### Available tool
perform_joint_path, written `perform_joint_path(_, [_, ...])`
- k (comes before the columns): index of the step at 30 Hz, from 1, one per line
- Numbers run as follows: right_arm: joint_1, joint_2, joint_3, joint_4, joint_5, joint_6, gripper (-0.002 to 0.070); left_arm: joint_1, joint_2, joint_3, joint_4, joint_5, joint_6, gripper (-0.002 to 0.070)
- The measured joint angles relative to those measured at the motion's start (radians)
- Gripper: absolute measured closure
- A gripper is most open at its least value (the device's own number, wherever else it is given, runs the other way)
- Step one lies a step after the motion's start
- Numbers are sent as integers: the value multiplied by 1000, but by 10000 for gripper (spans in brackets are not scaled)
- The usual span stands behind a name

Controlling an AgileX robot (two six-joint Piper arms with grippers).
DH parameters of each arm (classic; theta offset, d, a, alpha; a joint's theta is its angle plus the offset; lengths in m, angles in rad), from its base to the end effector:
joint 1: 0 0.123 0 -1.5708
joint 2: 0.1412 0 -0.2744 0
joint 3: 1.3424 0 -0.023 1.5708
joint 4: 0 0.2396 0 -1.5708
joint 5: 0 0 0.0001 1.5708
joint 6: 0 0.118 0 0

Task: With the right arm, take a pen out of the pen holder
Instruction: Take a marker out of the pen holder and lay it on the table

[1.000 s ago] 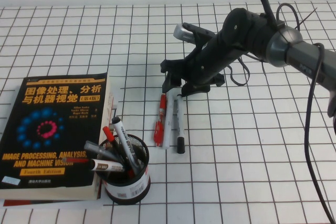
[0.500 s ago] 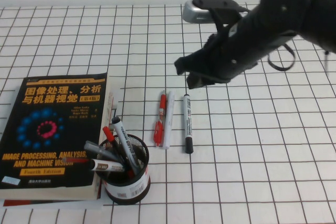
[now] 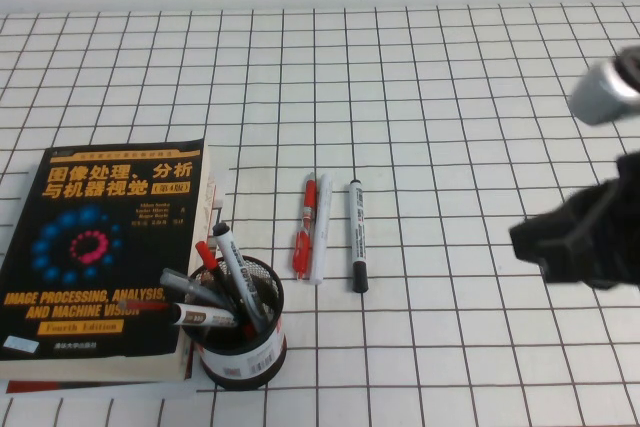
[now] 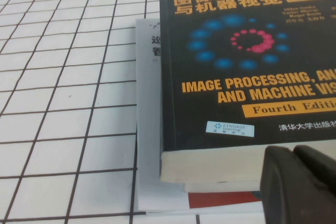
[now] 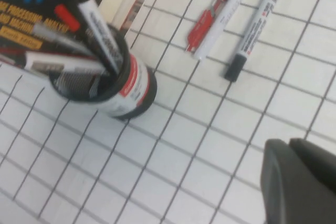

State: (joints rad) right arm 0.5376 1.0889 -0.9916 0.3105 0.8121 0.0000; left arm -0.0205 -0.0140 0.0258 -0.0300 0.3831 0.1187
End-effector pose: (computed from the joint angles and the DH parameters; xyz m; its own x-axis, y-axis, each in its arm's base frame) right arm 0.1828 0.1395 0.3198 -0.7367 -0.1945 -0.6477 -0.4849 0.8195 0.3055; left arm 0.0774 -0.0029 0.1630 -0.2986 0.0969 -0.9495 0.0585 0.9948 0.0831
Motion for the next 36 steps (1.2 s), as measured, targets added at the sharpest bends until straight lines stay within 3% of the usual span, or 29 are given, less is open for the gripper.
perform_joint_path(8, [0, -272, 127, -82, 172, 0, 692, 0, 0, 0, 0, 0, 0, 679])
perform_joint_path(13, [0, -327, 223, -142, 157, 0, 692, 0, 0, 0, 0, 0, 0, 679])
perform_joint_path(19, [-63, -369, 410, -207, -129, 0, 692, 0, 0, 0, 0, 0, 0, 679])
perform_joint_path(28, [-410, -644, 836, -193, -637, 0, 692, 0, 0, 0, 0, 0, 0, 679])
perform_joint_path(32, [-469, -822, 984, -207, -719, 0, 692, 0, 0, 0, 0, 0, 0, 679])
perform_joint_path(36, [-476, -970, 1015, -209, -677, 0, 692, 0, 0, 0, 0, 0, 0, 679])
